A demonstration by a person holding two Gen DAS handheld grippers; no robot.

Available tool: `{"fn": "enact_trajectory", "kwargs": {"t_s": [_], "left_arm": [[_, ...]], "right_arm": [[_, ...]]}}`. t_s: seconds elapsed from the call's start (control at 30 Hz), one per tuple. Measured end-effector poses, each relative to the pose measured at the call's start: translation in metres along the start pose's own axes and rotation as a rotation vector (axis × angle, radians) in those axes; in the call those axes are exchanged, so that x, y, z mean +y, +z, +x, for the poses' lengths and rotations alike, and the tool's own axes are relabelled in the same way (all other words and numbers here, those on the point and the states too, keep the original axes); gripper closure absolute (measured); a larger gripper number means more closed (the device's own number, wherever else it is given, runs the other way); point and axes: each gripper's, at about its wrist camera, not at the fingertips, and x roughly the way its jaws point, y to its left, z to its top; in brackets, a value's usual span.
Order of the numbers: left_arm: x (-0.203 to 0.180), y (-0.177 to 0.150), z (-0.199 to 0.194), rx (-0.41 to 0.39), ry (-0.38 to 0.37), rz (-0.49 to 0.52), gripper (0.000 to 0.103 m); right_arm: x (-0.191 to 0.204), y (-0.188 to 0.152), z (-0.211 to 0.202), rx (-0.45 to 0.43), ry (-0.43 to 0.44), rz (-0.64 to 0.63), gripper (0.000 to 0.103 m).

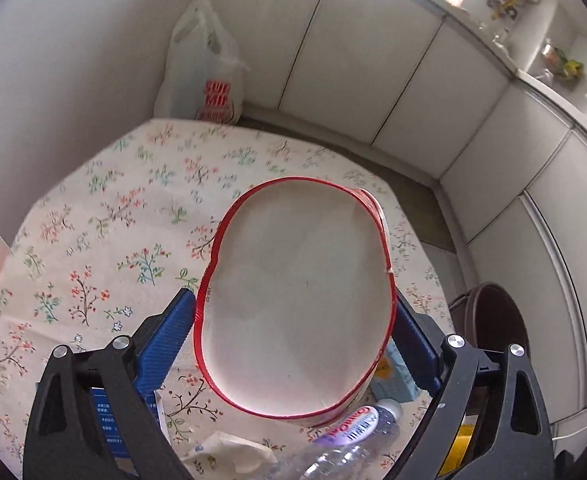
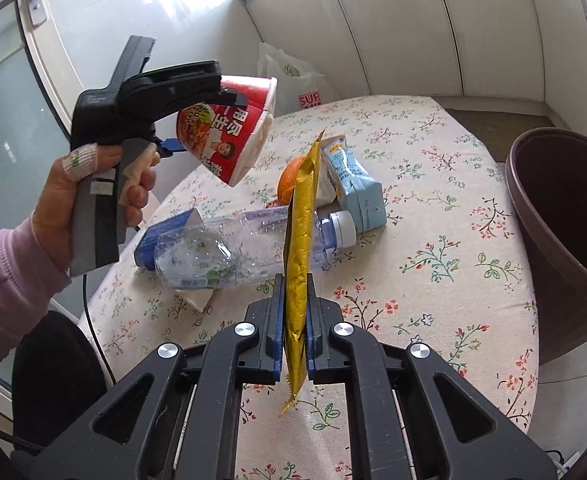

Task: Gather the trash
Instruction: 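Lift the red cup with the left gripper while the right holds the wrapper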

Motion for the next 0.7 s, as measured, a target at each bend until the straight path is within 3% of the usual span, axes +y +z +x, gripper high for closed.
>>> {"fn": "enact_trajectory", "kwargs": {"t_s": [0.4, 0.7], "left_arm": [[-0.030, -0.032, -0.067, -0.069, -0.090, 0.047, 0.013], [-0.031, -0.070, -0.082, -0.029, -0.170, 0.012, 0.013]], "right_arm": [[-0.008, 0.002, -0.022, -0.084, -0.017, 0.057, 0.094], [-0.019, 0.017, -0.040, -0.160, -0.055, 0.076, 0.094]]}}
